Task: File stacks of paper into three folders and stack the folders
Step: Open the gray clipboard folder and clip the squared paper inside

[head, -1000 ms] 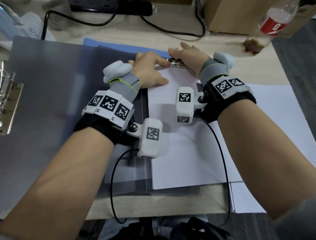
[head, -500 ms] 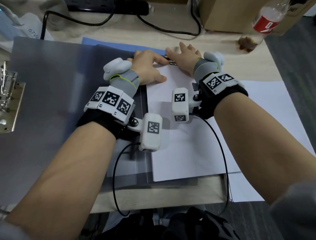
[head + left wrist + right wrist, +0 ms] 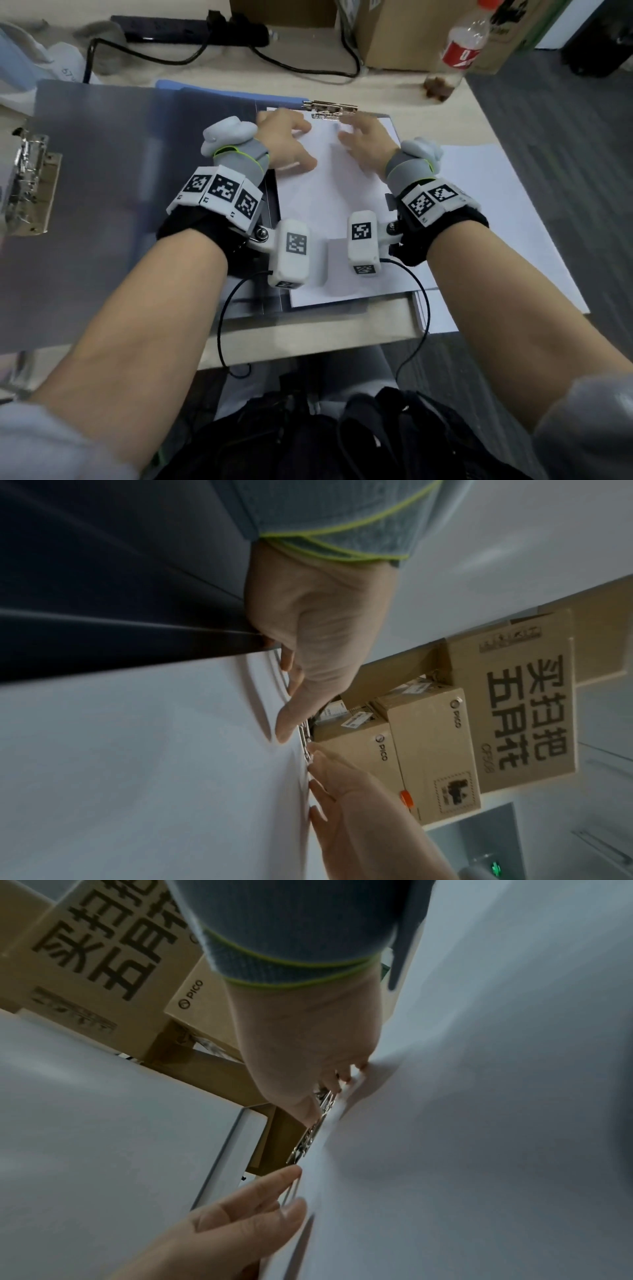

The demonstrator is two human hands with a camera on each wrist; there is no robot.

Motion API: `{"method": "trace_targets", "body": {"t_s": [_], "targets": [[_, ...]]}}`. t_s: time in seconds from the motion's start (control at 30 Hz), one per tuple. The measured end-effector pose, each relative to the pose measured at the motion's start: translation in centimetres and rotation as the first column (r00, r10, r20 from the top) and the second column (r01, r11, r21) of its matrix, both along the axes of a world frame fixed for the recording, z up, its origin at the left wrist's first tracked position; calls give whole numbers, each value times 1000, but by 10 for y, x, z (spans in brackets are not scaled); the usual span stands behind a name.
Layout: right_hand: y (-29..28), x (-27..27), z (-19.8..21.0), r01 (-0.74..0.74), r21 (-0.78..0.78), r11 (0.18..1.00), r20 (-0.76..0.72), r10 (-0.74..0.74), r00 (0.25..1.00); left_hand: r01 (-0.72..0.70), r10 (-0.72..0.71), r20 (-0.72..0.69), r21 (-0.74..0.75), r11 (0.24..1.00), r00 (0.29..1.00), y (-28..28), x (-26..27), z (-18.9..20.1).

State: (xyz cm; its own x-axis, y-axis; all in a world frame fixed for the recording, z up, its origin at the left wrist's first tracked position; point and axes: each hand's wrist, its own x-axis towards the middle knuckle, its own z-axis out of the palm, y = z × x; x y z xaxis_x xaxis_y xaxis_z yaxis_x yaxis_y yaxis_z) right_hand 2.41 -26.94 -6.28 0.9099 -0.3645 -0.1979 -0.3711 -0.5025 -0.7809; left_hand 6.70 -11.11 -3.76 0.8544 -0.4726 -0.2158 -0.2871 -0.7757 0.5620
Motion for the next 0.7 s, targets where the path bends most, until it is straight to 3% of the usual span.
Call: {"method": "trace_targets", "body": {"t_s": [0.17,0.27,0.37,0.47,0.57,0.7], "targets": [[-3,-38,9,-3,-5,1000,46,3,999,66,-66,-8,148,987,998,-9,-30,6],[-8,-71,19,7,-14,1000,74,-6,997,112,-102,-79,129,985,992,-17,-51,13],[-14,-111,30,72,72,995,109,-80,991,202,-193,-84,106,974,978,-31,-81,19],[-22,-142,34,187,89,978,196,-201,960,237,-233,-89,37,971,968,-48,-106,22],[-36,-171,30,334,-9,942,324,-313,893,233,-242,-106,-92,968,965,-65,-128,23],[-64,-210,21,554,-157,817,391,-464,795,266,-298,-117,-225,937,947,-92,-156,22]]}}
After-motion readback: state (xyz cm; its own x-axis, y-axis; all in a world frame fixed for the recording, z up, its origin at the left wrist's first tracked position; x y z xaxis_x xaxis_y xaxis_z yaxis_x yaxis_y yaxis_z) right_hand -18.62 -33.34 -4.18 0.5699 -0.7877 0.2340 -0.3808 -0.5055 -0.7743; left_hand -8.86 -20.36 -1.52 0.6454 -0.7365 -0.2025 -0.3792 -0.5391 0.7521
